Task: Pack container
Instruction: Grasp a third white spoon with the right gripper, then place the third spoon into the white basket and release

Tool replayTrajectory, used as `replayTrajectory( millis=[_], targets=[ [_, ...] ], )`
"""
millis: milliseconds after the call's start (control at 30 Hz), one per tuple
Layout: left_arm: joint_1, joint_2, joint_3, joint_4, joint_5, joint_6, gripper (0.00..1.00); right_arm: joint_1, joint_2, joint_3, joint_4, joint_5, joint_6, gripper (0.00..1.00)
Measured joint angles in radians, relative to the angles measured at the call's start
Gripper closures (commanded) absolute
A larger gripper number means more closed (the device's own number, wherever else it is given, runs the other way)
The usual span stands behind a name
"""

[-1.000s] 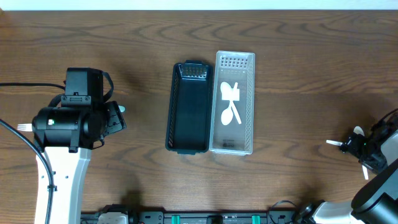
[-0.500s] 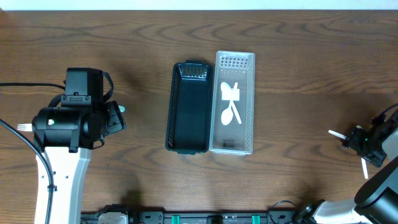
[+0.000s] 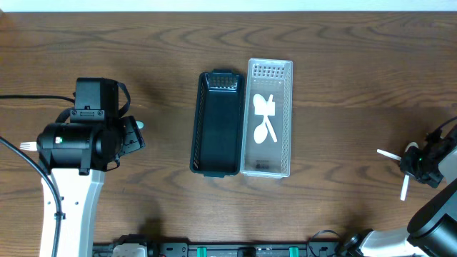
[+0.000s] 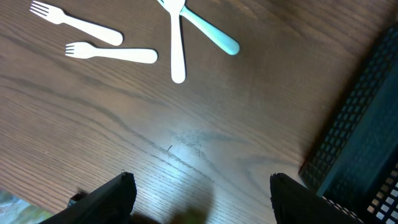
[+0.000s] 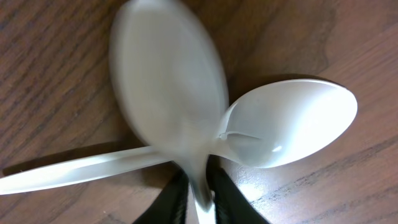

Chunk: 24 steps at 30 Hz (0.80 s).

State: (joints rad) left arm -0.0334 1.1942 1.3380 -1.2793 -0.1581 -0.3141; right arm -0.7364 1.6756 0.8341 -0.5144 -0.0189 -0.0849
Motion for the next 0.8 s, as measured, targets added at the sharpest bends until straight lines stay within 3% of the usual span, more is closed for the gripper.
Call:
replayTrajectory(
  millis=[67, 167, 367, 567, 800],
  targets=[
    [0.0, 0.0, 0.0, 0.0, 0.0, 0.0, 0.28, 0.0, 0.0, 0.0, 0.003, -0.001, 0.0, 0.85],
    [0.0, 0.0, 0.0, 0.0, 0.0, 0.0, 0.28, 0.0, 0.0, 0.0, 0.004, -0.003, 0.005, 0.99],
    [0.0, 0.0, 0.0, 0.0, 0.0, 0.0, 0.28, 0.002, 0.006, 0.015, -0.023, -0.003, 0.087, 0.99],
    [0.0, 0.0, 0.0, 0.0, 0.0, 0.0, 0.28, 0.051, 0.02, 0.085, -0.169, 0.006, 0.151, 0.99],
    [0.0, 0.0, 0.0, 0.0, 0.0, 0.0, 0.28, 0.232, -0.032, 0.355, -0.345, 0.011, 0.199, 0.99]
  ],
)
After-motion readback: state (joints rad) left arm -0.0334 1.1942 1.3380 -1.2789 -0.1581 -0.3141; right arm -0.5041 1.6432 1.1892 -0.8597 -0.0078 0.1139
